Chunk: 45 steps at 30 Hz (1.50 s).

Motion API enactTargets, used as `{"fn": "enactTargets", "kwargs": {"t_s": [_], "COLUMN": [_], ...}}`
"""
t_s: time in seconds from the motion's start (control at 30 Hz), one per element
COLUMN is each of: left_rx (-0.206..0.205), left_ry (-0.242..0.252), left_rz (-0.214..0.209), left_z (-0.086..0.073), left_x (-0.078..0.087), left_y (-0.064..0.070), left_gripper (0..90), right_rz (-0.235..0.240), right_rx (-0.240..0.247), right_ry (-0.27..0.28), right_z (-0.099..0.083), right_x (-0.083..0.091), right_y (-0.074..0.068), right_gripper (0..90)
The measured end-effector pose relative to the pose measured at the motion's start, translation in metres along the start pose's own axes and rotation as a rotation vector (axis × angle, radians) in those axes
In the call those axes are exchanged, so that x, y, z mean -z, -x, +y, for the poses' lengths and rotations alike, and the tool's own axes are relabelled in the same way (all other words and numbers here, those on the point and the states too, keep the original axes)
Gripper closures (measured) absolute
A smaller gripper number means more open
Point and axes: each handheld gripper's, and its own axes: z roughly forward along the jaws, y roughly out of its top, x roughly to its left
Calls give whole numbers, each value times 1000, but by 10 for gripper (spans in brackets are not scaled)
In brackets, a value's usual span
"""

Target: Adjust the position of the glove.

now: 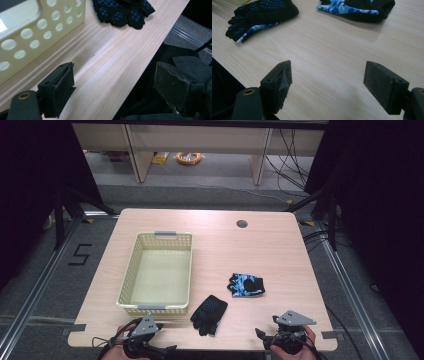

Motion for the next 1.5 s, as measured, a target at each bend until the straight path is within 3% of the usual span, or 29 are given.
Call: {"fn": "enactTargets", "kwargs": {"t_s": [0.03, 0.17, 0.57, 0.6, 0.63, 0.67, 0.7, 0.73, 0.77, 0.8, 0.83, 0.93, 1.0, 1.03, 1.07, 1.1, 1.13, 1.17, 1.2, 1.3, 1.37, 1.4, 1.47, 1.5], "left_rx": [6, 17, -5, 32, 18, 37, 37, 30, 35, 35, 19, 13, 10, 3, -8, 22, 22, -2, -9, -25, -13, -44, -50, -91], "left_ry": [7, 24, 0, 12, 19, 18, 18, 21, 23, 23, 32, 19, 43, 54, 38, 58, 58, 61, 78, 56, 72, 54, 50, 45], "left_rz": [-7, -11, -8, -5, -7, -5, -5, -5, -7, -7, -10, -2, -18, -20, -18, -30, -30, -20, -26, -17, -40, -34, -30, -31], "left_z": [0, 0, 0, 0, 0, 0, 0, 0, 1, 1, 2, 3, 5, 7, 9, 10, 10, 13, 15, 19, 25, 28, 30, 33], "left_x": [0, -1, 0, -1, -1, -1, -1, -1, -3, -3, -4, -7, -10, -13, -14, -16, -16, -18, -20, -22, -30, -31, -34, -37], "left_y": [1, 2, -1, 0, 0, 1, 1, 1, 2, 2, 4, 5, 10, 13, 13, 16, 16, 17, 18, 20, 27, 28, 31, 33], "left_gripper": [159, 159, 159, 159, 159, 159, 159, 159, 160, 160, 161, 166, 181, 190, 197, 205, 215, 229, 237, 262, 291, 294, 318, 318], "right_rz": [-5, -3, 3, 8, 12, 15, 23, 23, 42, 42, 54, 56, 68, 83, 87, 90, 90, 105, 111, 127, 152, 165, 174, 175], "right_rx": [35, 12, 25, 26, 21, 1, 40, 40, -2, -2, 55, 64, 53, 93, 101, 127, 127, 165, 171, 185, 207, 204, 209, 215], "right_ry": [6, -21, 1, 0, 7, 6, 20, 20, 31, 31, 54, 58, 58, 68, 69, 65, 65, 68, 73, 67, 57, 45, 38, 32], "right_z": [-1, -1, 2, 5, 6, 7, 9, 9, 13, 13, 19, 24, 30, 37, 41, 45, 45, 56, 60, 71, 84, 87, 90, 92], "right_x": [-1, -1, -4, -5, -6, -7, -8, -8, -10, -10, -14, -16, -18, -22, -24, -26, -26, -33, -36, -45, -58, -61, -66, -71], "right_y": [3, 0, -1, -2, -3, -5, -3, -3, -8, -8, -5, -6, -10, -11, -13, -14, -14, -17, -19, -22, -26, -27, -28, -29], "right_gripper": [232, 229, 226, 228, 231, 240, 250, 250, 266, 266, 289, 314, 344, 384, 399, 413, 413, 447, 465, 490, 523, 533, 535, 543]}}
